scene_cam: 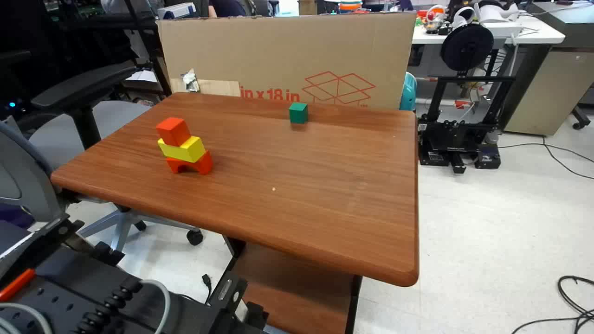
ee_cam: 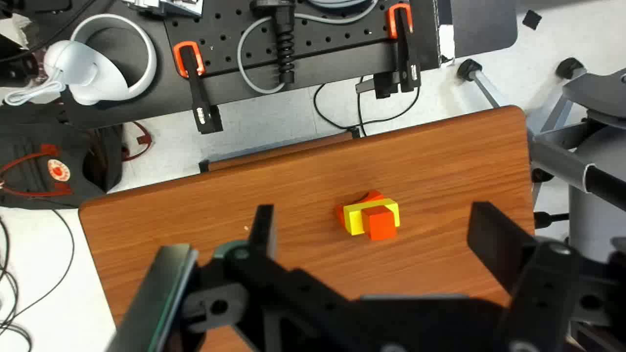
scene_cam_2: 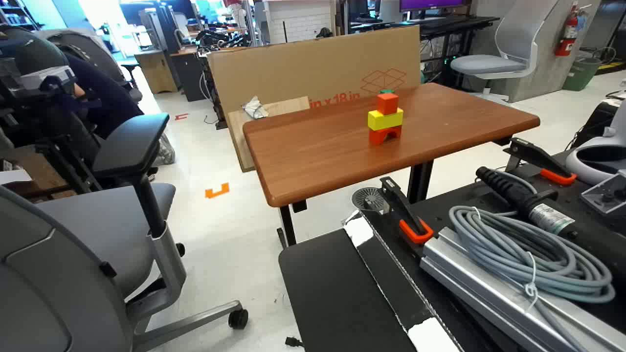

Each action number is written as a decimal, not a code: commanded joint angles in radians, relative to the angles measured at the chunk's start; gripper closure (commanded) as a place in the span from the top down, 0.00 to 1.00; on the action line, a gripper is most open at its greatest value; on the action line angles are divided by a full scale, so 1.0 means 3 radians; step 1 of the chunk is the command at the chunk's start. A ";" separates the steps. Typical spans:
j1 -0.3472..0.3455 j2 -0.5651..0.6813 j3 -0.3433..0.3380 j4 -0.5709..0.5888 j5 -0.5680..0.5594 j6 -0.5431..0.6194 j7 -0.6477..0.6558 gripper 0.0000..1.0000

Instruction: Put the green block on top of the other blocks

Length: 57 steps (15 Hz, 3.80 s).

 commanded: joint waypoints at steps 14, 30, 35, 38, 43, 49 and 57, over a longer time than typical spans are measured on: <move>-0.0049 0.0002 0.0045 0.0005 0.0012 -0.0005 -0.0012 1.00; -0.0042 0.0595 0.0147 0.0319 -0.0189 0.0028 0.0117 1.00; -0.0087 0.1270 0.0114 0.0783 -0.0246 0.0202 0.0142 1.00; -0.0121 0.1623 0.0088 0.1047 -0.0333 0.0319 0.0161 1.00; -0.0120 0.2137 0.0074 0.1467 -0.0445 0.0589 0.0260 1.00; -0.0104 0.2699 0.0101 0.1928 -0.0509 0.1133 0.0301 1.00; -0.0077 0.3277 0.0199 0.2572 -0.0498 0.1058 0.0200 1.00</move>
